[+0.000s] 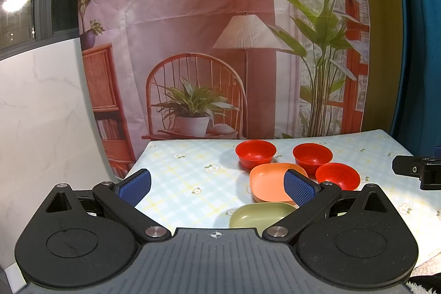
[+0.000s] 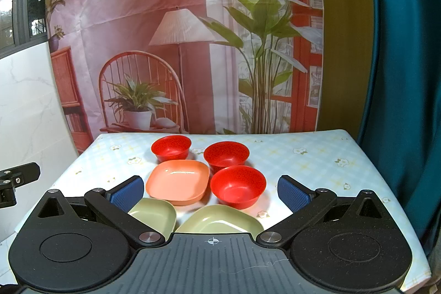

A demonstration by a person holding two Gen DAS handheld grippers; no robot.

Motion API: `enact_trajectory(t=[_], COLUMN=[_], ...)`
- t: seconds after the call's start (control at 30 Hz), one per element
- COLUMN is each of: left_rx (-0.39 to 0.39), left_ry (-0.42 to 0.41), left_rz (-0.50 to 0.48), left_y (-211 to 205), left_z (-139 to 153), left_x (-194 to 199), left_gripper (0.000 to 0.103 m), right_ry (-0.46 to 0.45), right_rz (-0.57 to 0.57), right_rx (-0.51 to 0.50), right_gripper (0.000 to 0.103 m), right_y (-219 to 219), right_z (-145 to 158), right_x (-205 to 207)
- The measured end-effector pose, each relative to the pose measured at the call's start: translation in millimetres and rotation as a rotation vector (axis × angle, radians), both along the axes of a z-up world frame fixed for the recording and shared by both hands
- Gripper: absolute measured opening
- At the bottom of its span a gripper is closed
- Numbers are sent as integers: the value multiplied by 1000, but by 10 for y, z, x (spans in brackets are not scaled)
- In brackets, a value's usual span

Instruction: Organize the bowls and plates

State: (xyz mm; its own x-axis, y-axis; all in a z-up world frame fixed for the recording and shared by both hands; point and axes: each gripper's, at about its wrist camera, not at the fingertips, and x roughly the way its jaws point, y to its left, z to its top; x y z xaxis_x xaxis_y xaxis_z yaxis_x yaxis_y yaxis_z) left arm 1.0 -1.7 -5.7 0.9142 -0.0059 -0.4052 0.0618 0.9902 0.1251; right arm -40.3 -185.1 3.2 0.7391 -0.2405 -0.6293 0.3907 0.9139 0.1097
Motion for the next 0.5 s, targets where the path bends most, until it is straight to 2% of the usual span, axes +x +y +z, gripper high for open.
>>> enact_trajectory(t=[0.5], left_rx=[-2], left_ry=[3], left_rz=[0], left_y=[8], left_z=[5], left_x=[6], left_gripper=[103], right_ry=[0], right_rz=[0], right_rx=[0], right_gripper=[103], right_y=[5], right_z=[3], right_x=[10])
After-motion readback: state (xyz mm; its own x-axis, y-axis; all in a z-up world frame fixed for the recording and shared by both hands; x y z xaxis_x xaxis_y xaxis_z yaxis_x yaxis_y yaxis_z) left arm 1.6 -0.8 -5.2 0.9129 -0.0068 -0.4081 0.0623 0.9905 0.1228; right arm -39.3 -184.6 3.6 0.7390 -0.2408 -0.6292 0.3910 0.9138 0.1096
